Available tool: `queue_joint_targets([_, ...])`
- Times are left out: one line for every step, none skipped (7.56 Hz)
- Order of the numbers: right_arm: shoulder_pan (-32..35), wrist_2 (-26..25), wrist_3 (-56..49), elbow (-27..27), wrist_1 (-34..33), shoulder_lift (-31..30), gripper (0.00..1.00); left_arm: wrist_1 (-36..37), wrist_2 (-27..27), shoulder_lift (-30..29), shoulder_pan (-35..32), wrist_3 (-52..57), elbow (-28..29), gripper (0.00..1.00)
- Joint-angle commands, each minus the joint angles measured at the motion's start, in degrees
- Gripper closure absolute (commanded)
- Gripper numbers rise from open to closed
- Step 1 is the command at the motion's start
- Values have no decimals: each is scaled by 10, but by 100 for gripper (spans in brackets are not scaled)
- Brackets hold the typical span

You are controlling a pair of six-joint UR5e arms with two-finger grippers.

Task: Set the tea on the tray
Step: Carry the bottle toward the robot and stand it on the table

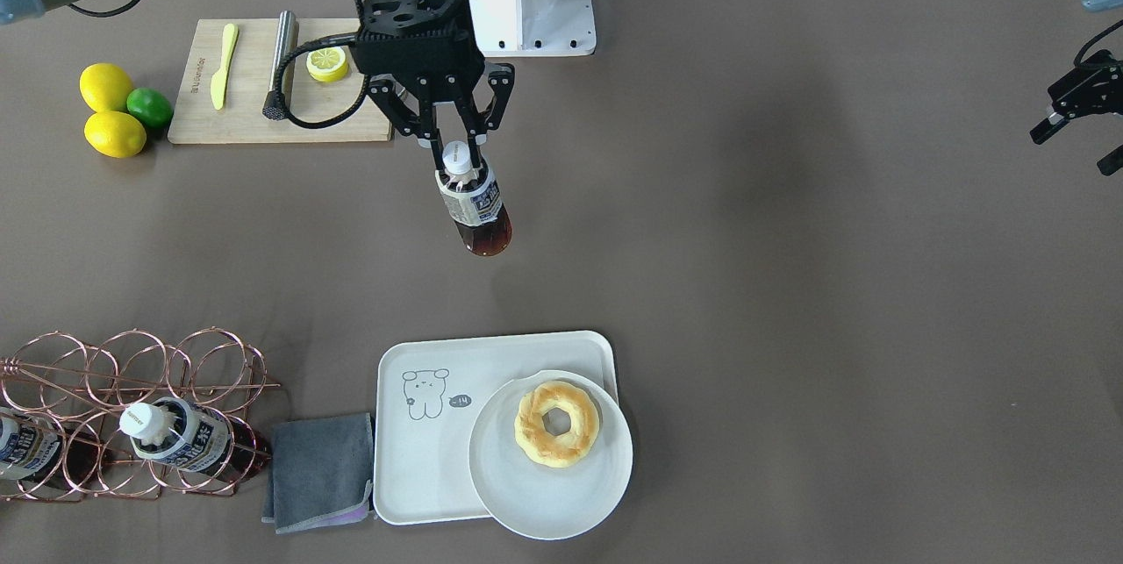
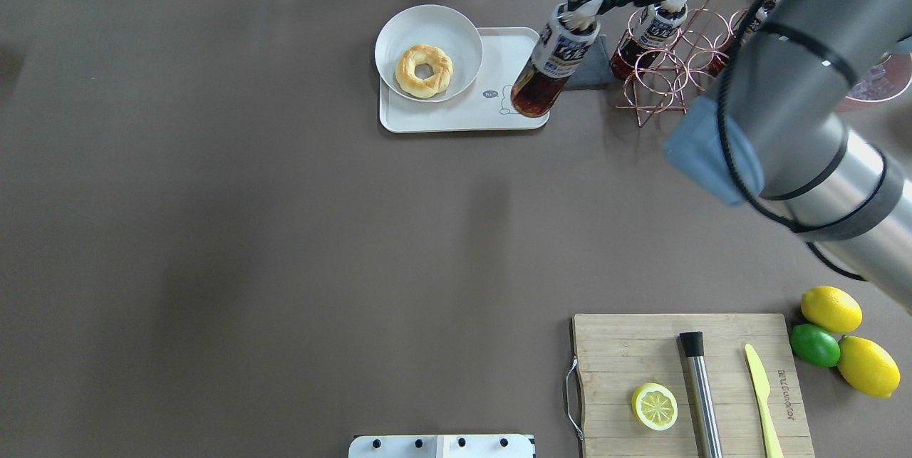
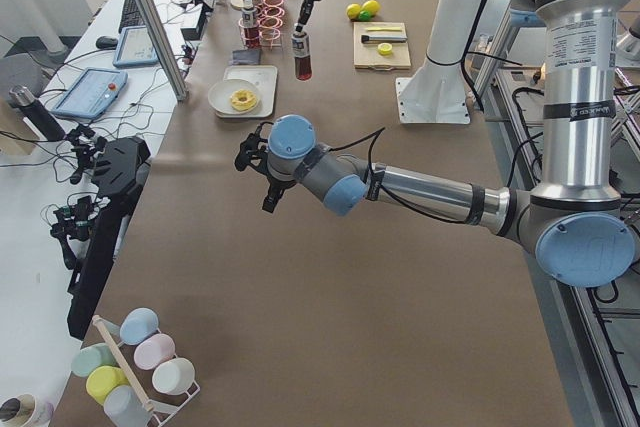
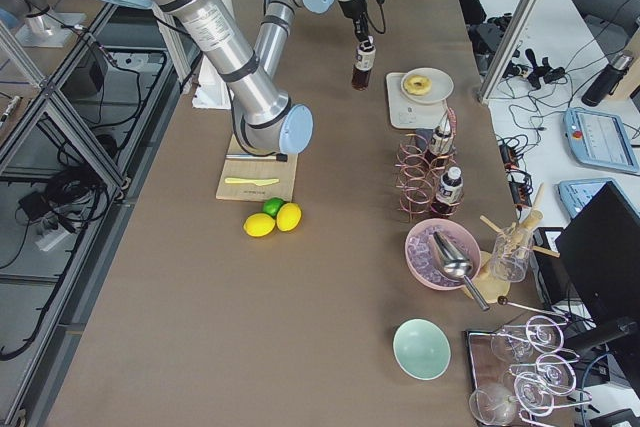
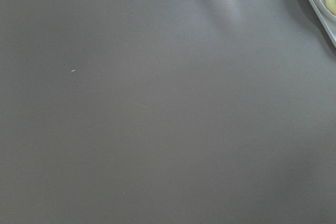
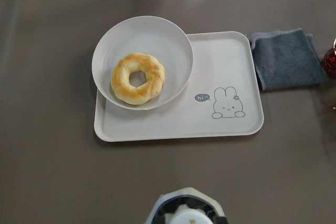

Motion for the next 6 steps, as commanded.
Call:
queue_joint_targets([-66, -56, 43, 0, -28, 2, 100, 0, 0, 1, 1, 0, 0, 1])
queue_joint_targets([-74, -64, 47, -1, -28, 4, 100, 0, 0, 1, 1, 0, 0, 1])
queue_joint_targets([-80, -68, 48, -2, -28, 5, 100, 0, 0, 1, 1, 0, 0, 1])
queue_joint_targets([-87, -77, 64, -2, -27, 7, 100, -1, 0, 1, 1, 0, 0, 1])
queue_joint_targets([-95, -82, 70, -7, -28, 17, 100, 0, 0, 1, 2, 0, 0, 1])
queue_joint_targets([-105, -96, 70, -8, -28, 16, 100, 0, 0, 0, 2, 0, 0, 1])
